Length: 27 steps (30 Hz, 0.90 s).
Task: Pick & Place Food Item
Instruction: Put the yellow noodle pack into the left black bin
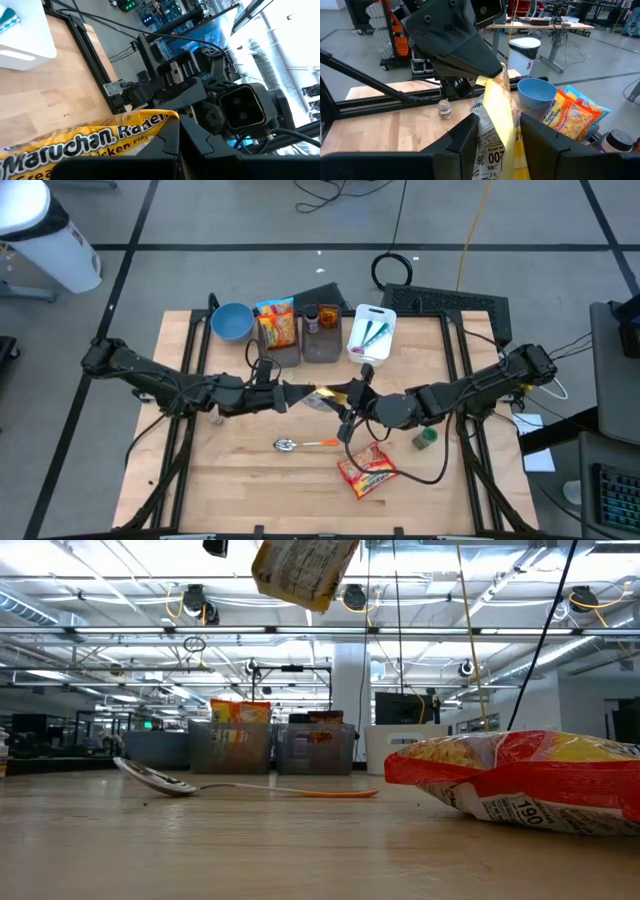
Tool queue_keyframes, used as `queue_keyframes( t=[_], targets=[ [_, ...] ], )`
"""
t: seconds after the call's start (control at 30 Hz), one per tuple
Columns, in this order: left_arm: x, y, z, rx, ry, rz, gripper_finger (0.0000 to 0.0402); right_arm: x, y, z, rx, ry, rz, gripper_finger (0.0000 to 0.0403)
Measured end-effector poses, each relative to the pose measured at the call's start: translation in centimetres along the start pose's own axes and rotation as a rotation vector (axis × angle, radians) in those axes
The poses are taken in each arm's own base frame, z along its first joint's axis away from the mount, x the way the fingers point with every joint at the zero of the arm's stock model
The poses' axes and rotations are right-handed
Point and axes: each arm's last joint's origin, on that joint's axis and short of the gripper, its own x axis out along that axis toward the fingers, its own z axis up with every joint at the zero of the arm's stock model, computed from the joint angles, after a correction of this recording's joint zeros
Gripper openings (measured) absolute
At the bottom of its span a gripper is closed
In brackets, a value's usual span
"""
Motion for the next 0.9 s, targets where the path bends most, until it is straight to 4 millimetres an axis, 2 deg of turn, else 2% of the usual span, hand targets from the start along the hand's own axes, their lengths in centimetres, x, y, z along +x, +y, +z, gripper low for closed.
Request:
queue_keyframes(
  t=[0.53, 0.9],
  targets=[
    [0.0, 0.1, 0.0, 0.003, -0.004, 0.008, 0.0, -1.5, -1.0, 1.3, -0.015, -0.02, 0.006, 0.0118],
    [0.0, 0.1, 0.0, 0.003, -0.008, 0.01, 0.0, -1.5, -0.8, 1.2, -0.028, -0.001, 0.056, 0.005]
  ],
)
